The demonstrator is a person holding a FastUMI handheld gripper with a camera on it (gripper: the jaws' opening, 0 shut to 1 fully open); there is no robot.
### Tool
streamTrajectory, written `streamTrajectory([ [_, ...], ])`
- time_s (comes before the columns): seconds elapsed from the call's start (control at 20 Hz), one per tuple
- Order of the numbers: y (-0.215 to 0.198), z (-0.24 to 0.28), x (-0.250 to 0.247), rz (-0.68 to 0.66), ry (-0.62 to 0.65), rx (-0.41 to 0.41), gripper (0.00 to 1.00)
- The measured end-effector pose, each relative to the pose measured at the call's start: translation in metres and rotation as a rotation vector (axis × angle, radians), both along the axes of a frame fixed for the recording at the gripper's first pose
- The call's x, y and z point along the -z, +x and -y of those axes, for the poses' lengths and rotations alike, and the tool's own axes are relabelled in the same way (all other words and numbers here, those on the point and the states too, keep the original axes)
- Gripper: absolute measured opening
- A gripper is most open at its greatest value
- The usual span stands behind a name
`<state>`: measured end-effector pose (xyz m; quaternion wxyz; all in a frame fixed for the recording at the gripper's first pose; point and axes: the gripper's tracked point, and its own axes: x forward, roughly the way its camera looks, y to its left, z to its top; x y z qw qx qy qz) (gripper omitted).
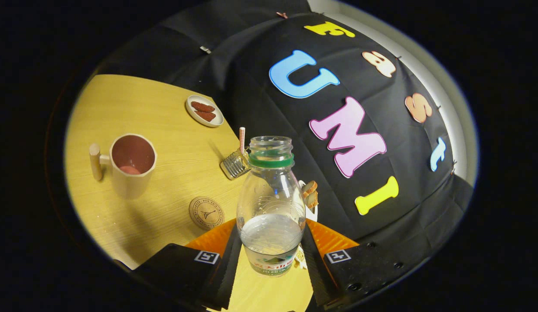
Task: Take the bottle from table, then pour the juice into the cup, finally place the bottle on the coaster
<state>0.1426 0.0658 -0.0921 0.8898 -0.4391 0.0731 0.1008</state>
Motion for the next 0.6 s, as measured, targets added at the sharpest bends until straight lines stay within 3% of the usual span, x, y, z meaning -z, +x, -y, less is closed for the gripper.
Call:
streamTrajectory([
  [0.6,-0.001,-0.046,0.024,-0.008,-0.244,-0.121,0.73],
])
